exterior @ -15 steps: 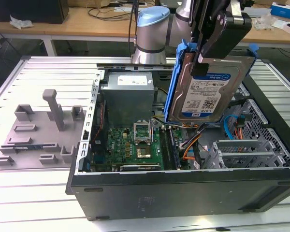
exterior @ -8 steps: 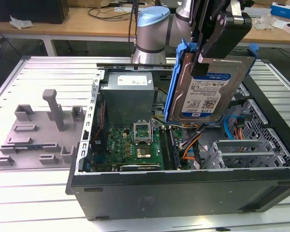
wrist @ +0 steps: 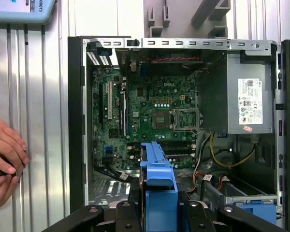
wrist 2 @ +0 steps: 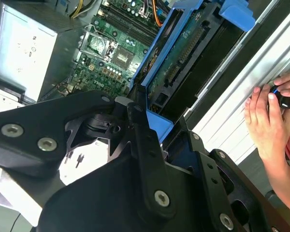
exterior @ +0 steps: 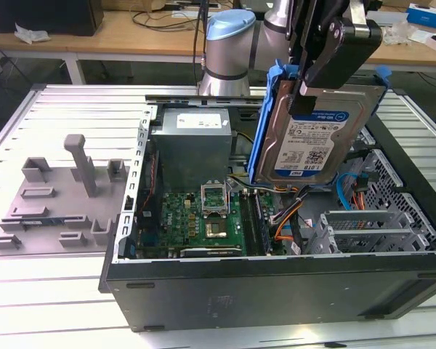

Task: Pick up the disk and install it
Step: 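Insert the disk into the insertion slot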

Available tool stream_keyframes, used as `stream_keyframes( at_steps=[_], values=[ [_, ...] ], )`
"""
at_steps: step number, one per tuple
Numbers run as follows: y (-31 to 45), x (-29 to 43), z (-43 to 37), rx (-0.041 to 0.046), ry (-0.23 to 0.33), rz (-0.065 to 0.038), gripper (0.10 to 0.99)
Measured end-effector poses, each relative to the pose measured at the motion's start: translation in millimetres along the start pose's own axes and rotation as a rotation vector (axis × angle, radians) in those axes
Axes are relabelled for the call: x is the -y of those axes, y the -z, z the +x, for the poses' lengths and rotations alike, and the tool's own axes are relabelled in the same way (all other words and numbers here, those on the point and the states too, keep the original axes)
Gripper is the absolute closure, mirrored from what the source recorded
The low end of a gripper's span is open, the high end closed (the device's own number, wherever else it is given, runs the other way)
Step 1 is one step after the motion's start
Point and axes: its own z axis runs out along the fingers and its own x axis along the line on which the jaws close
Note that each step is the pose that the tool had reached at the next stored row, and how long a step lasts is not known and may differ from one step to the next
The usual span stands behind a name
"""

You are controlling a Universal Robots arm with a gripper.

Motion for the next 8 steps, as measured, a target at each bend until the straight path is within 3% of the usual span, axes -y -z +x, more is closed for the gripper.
stream_keyframes(
  at_steps=[3, 8],
  values=[
    [0.1, 2.9, 2.9, -0.0003, 0.000, 0.000, 0.722],
    [0.2, 14.0, 9.0, -0.0002, 0.000, 0.000, 0.722]
  ],
)
